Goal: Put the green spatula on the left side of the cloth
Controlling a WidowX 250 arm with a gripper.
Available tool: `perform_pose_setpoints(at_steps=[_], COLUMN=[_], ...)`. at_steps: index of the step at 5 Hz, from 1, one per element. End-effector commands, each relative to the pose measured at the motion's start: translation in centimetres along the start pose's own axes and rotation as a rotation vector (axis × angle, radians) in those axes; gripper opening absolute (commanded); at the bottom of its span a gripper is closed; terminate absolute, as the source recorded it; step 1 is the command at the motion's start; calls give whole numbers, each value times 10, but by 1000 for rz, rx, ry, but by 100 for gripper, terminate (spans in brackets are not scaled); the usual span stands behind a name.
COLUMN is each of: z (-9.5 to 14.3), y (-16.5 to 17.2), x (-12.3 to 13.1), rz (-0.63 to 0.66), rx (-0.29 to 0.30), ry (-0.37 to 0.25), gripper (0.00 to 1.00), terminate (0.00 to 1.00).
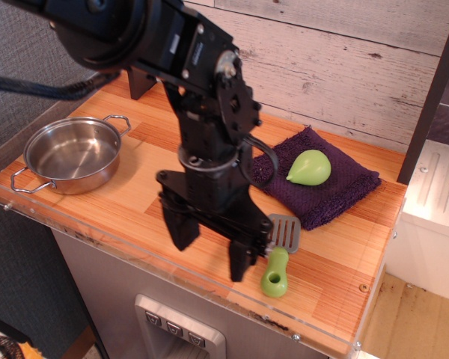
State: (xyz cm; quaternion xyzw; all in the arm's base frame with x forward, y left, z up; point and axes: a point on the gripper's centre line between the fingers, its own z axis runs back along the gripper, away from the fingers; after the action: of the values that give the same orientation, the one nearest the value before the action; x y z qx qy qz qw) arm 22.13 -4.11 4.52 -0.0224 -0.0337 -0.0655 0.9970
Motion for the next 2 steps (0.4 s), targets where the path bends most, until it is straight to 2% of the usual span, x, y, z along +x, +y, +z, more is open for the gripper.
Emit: perform_pose_setpoints(at_steps=[1, 2], z=[6, -6], y=[-33, -42], x=[34, 39], rz=[-17, -58], rx=[-66, -17], ry=[-83, -63], gripper=[100, 100], terminate=[0, 0])
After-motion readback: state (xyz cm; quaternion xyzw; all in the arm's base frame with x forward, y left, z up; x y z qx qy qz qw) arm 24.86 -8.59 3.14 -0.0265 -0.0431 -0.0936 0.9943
